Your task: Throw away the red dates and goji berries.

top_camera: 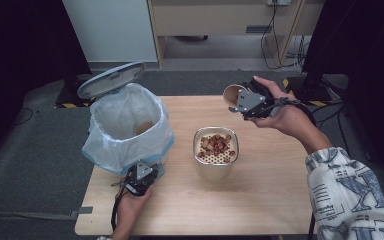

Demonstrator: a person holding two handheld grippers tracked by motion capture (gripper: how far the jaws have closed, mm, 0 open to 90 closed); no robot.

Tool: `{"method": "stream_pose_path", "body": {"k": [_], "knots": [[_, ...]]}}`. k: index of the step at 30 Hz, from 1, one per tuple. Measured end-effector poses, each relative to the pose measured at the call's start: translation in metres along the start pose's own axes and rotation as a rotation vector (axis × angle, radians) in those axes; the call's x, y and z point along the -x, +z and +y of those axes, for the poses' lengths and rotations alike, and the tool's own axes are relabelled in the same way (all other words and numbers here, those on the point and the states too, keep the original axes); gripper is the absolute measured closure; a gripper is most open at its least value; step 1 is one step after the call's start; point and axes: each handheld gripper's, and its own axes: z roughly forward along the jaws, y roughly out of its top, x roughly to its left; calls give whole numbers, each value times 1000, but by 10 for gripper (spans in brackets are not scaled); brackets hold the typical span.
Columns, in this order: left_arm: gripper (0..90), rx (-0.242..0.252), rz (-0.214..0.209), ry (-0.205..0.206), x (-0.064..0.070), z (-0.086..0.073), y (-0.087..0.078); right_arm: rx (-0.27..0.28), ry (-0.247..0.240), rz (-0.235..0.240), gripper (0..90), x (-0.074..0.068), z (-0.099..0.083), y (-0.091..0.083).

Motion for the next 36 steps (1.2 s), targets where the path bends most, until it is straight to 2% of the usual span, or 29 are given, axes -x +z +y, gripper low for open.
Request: {"method": "stream_pose_path", "body": {"k": [5,17,28,36], "knots": [[896,0,0,-1,0,0,0,56,130,57,336,5,-14,-2],[896,0,0,0,0,0,0,153,373,138,334,18,-38,-10],[896,0,0,-1,0,0,0,167,467,189,331,21,-45,-12],[896,-1,-1,0,0,0,0,180,520,204,329,23,-49,-12]]}}
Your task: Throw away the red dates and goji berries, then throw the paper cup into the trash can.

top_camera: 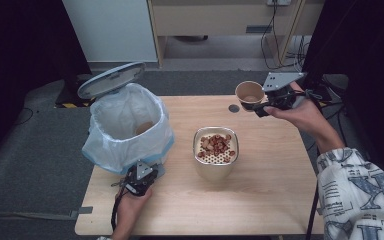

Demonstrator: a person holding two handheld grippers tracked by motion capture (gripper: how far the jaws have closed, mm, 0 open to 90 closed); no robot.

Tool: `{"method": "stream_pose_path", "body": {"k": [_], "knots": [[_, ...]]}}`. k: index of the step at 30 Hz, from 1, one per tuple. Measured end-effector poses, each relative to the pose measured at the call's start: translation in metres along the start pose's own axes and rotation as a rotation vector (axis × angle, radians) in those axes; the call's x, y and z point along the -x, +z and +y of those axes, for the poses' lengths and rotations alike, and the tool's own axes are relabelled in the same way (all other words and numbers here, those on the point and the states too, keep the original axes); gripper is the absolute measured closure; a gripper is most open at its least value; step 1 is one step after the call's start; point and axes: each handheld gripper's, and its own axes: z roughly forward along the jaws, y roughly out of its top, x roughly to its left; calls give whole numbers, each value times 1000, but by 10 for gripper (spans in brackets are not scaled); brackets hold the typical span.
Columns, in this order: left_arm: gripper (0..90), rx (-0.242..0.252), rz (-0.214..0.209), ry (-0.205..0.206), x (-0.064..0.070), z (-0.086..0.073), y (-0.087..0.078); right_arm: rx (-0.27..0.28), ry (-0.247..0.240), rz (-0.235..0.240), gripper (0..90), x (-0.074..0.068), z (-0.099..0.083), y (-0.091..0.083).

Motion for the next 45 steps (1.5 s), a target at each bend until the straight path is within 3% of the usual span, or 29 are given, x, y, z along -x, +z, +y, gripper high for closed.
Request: {"method": "stream_pose_path", "body": {"k": [20,32,45], "knots": [[896,1,1,0,0,0,0,63,130,45,326,6,1,-5],[896,2,1,-1,0,0,0,77,168,75,324,5,6,-3],[896,3,1,1,0,0,0,95,184,108,323,-1,28,8]]}}
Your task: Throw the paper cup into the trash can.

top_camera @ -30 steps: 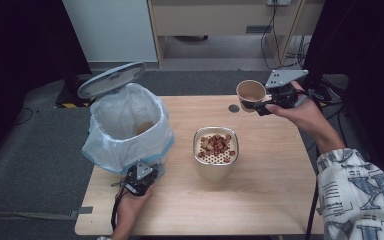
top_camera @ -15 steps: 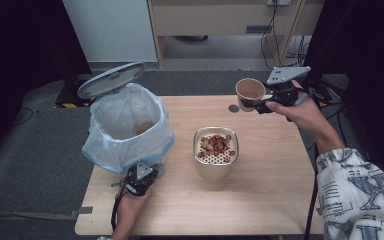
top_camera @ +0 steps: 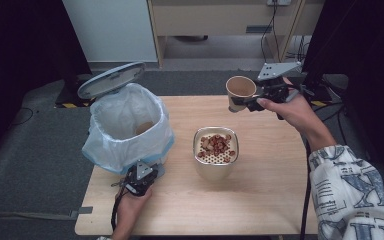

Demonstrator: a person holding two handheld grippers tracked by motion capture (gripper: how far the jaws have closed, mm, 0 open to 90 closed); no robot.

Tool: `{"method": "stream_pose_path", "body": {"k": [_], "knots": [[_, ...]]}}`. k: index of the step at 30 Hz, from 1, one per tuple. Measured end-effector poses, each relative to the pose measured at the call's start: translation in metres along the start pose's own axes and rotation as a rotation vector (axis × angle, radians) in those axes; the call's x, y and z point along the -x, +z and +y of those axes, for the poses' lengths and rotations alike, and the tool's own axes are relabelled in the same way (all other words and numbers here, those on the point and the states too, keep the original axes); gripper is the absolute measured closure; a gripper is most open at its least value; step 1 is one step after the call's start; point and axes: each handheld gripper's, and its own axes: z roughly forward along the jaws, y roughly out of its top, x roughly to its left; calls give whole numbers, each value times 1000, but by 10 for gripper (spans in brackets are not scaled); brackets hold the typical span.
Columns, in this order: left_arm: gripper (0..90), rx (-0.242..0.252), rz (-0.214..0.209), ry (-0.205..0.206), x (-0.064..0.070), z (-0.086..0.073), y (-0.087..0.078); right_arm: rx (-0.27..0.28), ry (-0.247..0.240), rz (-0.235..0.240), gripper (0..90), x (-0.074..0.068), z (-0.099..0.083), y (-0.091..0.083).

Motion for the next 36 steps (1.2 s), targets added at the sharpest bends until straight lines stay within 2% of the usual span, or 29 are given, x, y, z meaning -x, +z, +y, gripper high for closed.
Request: {"method": "stream_pose_path", "body": {"k": [12,36], "knots": [[896,-1,1,2,0,0,0,8,22,34,323,-11,17,16],[896,-2,0,4,0,0,0,10,18,76,322,-32,44,40]]}}
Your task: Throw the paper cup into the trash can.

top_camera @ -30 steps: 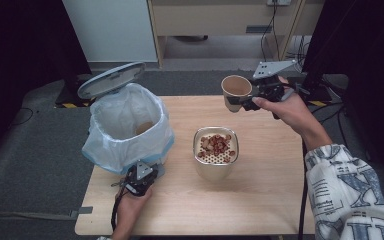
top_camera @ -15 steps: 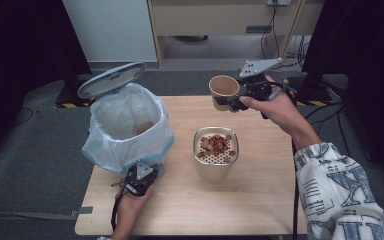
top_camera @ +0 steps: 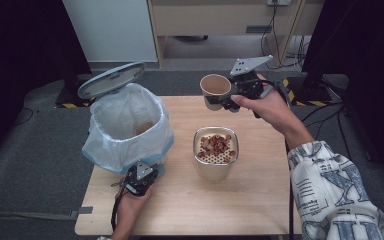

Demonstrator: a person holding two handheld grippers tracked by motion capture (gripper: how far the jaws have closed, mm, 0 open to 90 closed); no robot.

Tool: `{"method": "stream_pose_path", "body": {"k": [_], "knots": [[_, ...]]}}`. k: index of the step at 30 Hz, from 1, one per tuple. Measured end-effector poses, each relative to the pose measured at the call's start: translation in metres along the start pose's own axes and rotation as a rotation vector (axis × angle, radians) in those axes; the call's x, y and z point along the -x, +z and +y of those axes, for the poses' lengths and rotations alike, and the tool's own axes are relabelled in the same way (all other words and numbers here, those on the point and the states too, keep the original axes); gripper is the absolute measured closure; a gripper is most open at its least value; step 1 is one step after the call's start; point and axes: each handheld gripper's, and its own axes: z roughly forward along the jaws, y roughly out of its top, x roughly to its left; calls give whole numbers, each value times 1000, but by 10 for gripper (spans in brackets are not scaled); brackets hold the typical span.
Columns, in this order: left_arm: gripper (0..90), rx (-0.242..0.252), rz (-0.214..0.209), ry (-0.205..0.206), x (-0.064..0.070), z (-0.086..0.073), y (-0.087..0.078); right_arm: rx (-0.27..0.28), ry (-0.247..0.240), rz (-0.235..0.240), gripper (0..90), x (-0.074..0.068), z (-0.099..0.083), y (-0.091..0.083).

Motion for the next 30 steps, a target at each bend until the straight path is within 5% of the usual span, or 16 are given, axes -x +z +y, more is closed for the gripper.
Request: {"method": "stream_pose_path", "body": {"k": [30], "knots": [[896,1,0,0,0,0,0,27,30,85,322,-17,22,35]]}}
